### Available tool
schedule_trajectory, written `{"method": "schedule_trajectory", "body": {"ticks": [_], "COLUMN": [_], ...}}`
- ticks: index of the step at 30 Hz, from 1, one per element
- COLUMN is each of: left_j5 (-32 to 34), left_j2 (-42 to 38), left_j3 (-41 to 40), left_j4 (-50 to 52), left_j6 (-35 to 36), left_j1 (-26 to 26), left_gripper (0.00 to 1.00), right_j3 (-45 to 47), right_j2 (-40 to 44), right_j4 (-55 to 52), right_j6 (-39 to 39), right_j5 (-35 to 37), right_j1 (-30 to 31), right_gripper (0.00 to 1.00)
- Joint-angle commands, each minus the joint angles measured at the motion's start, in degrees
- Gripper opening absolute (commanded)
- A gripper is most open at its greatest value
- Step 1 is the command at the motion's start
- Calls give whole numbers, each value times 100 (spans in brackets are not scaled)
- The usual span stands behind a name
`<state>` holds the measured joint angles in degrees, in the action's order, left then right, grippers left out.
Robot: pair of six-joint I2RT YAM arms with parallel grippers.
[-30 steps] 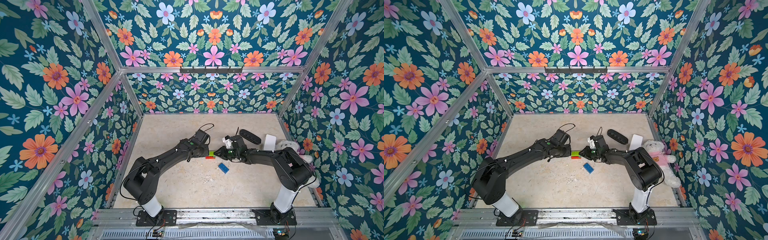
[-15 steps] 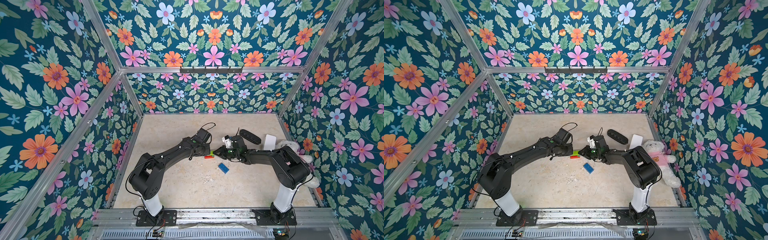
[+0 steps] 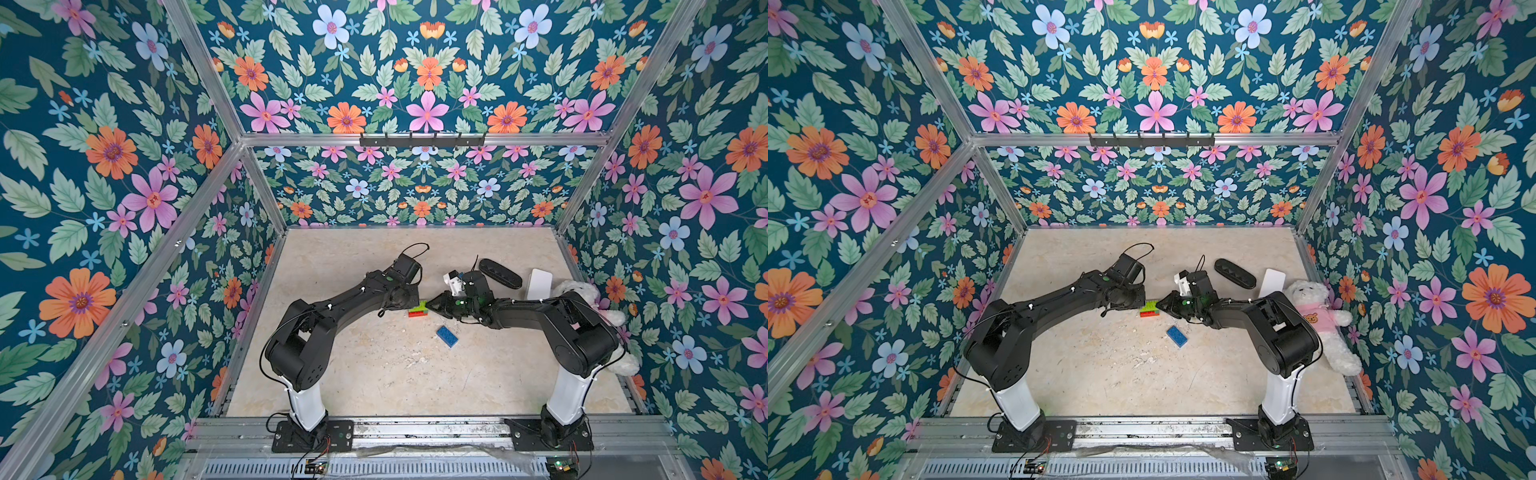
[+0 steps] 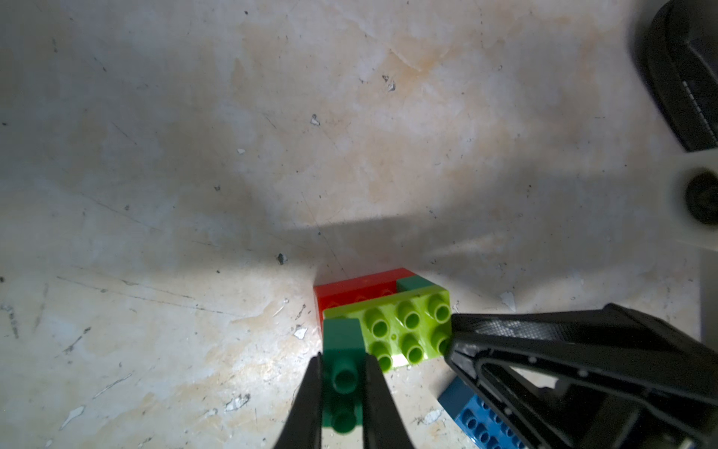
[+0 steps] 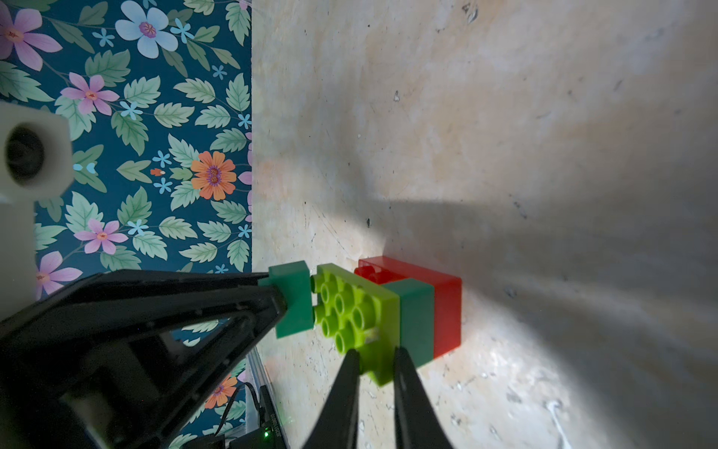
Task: Assemble the number 5 with lego
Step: Assemble the lego brick with the lego brick.
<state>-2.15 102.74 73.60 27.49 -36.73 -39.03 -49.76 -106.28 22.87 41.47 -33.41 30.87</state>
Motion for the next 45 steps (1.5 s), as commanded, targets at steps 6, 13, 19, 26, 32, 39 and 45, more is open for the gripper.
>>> {"method": "schedule_trajectory", "body": {"ticks": [6, 13, 19, 26, 32, 39, 45], "left_j5": [-124, -83, -56, -254, -355, -288, -380], "left_j2": [114, 234, 310, 513, 640, 509, 418], "left_j3": [158, 202, 383, 606, 791, 865, 847], "left_j4": [156, 270, 445, 609, 721, 750, 721], "left_j6": [60, 79, 163, 301, 387, 384, 388], "left_j1": [14, 9, 9, 20, 36, 37, 44], "left_gripper": [0, 0, 0, 0, 0, 10, 20], "right_j3": [10, 10, -16, 1, 10, -16, 1], "right_j2": [-77, -86, -86, -85, -73, -121, -121], "right_j4": [-747, -722, -718, -675, -658, -686, -723], "right_j6": [-9, -4, -6, 18, 17, 19, 10], "right_j5": [370, 352, 352, 352, 344, 361, 404], "right_j1": [4, 6, 6, 6, 6, 6, 5], "right_gripper": [19, 18, 18, 19, 19, 18, 18]}}
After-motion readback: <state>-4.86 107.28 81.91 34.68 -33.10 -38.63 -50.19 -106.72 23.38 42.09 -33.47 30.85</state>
